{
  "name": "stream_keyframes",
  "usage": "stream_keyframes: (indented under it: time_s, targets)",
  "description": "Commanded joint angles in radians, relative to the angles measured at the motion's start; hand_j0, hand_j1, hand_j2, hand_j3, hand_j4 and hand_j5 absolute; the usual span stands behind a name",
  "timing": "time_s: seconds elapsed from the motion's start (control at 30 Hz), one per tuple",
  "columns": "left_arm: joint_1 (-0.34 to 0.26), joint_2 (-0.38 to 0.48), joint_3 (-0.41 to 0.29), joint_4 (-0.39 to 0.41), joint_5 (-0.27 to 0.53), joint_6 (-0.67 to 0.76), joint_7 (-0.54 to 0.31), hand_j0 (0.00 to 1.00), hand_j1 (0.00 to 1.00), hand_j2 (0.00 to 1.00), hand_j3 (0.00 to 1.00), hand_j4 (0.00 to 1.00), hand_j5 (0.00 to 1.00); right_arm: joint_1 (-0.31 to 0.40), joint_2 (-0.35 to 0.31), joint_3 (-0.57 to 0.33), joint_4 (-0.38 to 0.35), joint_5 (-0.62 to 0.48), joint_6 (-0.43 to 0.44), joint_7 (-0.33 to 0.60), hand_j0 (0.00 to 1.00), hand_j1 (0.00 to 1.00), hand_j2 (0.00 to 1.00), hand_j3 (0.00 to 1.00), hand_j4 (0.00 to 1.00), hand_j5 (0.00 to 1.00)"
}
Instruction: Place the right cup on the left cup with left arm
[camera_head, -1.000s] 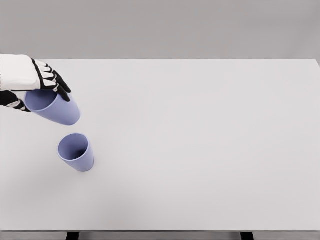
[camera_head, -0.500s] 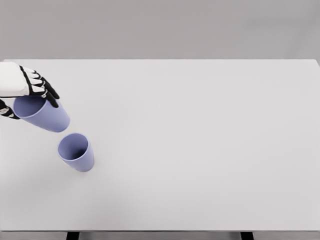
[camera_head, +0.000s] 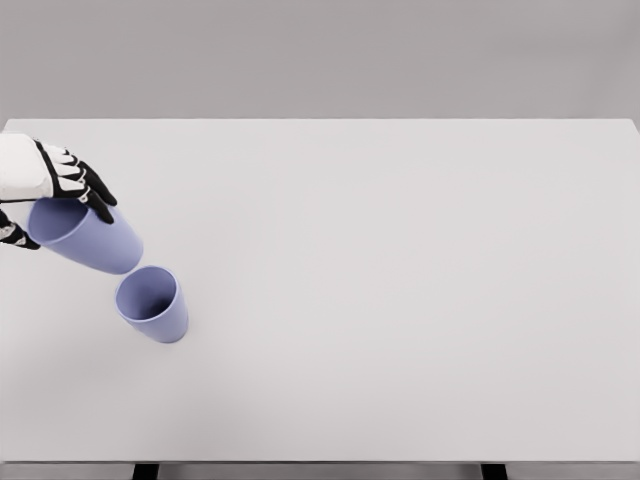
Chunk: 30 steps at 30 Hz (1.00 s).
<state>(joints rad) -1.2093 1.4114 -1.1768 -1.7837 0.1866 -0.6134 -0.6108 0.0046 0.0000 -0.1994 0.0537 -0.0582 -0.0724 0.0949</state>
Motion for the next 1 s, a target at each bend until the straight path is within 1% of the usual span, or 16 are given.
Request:
stream_keyframes:
  time_s: [0.0,0.17,0.27,0.47,0.7,0.97]
  targets:
    - [0.000,-0.005,0.002,0.000,0.008,0.002,0.000,0.71,0.71,0.71,0.71,0.71,0.71,0.000,0.000,0.000,0.000,0.000,0.000,0.000,1.00,1.00,1.00,1.00,1.00,1.00]
    - [0.008,-0.009,0.000,0.000,0.008,0.002,0.000,0.72,0.72,0.72,0.72,0.72,0.72,0.000,0.000,0.000,0.000,0.000,0.000,0.000,1.00,1.00,1.00,1.00,1.00,1.00]
    - [0.023,-0.009,0.000,0.000,0.008,0.002,0.000,0.72,0.72,0.72,0.72,0.72,0.72,0.000,0.000,0.000,0.000,0.000,-0.001,0.000,1.00,1.00,1.00,1.00,1.00,1.00]
    - [0.022,-0.011,-0.004,0.000,0.025,0.002,0.000,0.71,0.71,0.71,0.71,0.71,0.71,0.000,0.000,0.000,0.000,0.000,0.000,0.000,1.00,1.00,1.00,1.00,1.00,1.00]
    - [0.022,-0.014,-0.007,0.000,0.056,0.002,0.000,0.71,0.71,0.71,0.71,0.71,0.71,0.000,0.000,0.000,0.000,0.000,-0.001,0.000,1.00,1.00,1.00,1.00,1.00,1.00]
    - [0.022,-0.012,-0.014,0.001,0.114,0.002,0.000,0.71,0.71,0.71,0.71,0.71,0.71,0.000,0.000,0.000,0.000,0.000,-0.001,0.000,1.00,1.00,1.00,1.00,1.00,1.00]
